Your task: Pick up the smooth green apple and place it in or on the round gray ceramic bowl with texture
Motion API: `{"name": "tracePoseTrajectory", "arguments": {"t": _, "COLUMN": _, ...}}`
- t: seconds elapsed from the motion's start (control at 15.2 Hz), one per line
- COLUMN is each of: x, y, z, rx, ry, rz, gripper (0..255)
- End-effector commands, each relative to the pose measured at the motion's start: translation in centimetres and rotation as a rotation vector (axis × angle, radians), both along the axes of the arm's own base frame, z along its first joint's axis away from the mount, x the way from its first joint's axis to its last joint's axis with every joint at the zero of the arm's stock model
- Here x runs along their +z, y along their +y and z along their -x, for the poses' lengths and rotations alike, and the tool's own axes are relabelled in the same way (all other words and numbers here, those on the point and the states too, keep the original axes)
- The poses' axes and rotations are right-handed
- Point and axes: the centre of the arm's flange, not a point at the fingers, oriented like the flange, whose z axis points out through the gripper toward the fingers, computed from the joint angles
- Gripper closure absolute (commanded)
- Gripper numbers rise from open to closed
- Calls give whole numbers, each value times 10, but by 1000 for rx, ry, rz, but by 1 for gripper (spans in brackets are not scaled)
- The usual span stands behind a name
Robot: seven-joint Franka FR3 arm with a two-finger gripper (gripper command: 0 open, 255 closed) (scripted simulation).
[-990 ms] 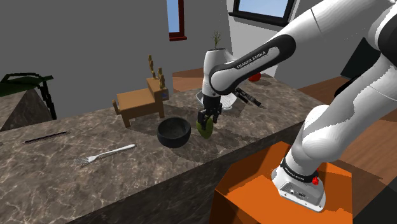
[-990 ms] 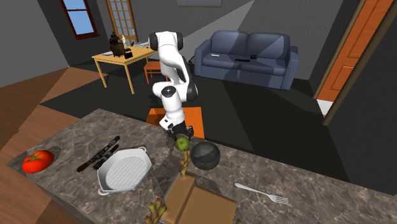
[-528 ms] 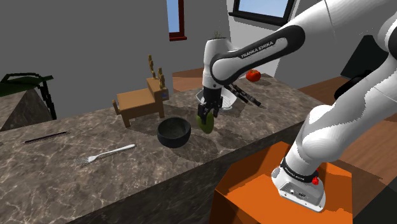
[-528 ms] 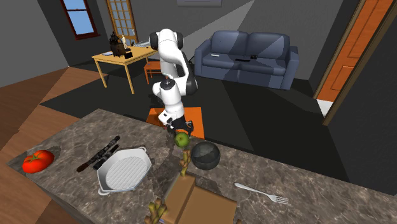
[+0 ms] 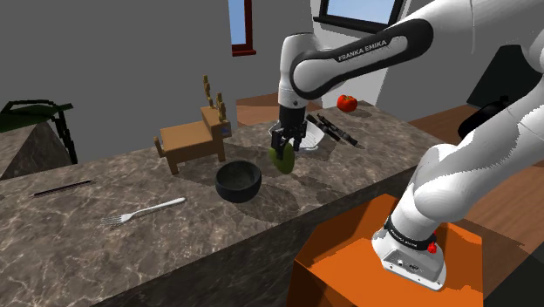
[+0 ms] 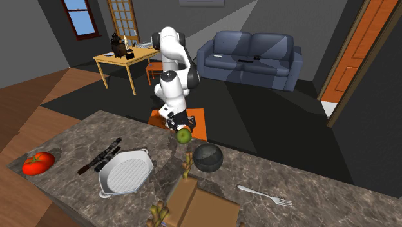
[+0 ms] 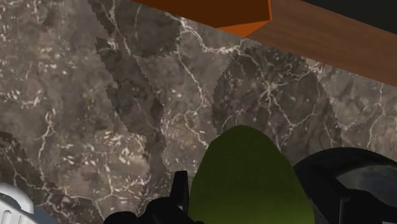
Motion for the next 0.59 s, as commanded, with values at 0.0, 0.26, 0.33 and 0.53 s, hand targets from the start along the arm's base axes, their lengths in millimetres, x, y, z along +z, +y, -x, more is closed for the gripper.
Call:
{"name": "tracePoseTrajectory", "arguments": {"t": 0.0, "x": 11, "y": 0, "z": 1, "rx": 0, "ry": 0, "rz": 0, "gripper": 255}}
{"name": "tracePoseTrajectory", "arguments": {"t": 0.26, "x": 32, "y": 0, "z": 1, "rx": 0, "ry": 0, "rz": 0, "gripper": 255}}
{"name": "tracePoseTrajectory", "arguments": {"t": 0.33, "x": 37, "y": 0, "z": 1, "rx": 0, "ry": 0, "rz": 0, "gripper": 255}}
{"name": "tracePoseTrajectory", "arguments": {"t": 0.53, "x": 53, "y": 0, "z": 1, "rx": 0, "ry": 0, "rz": 0, "gripper": 255}}
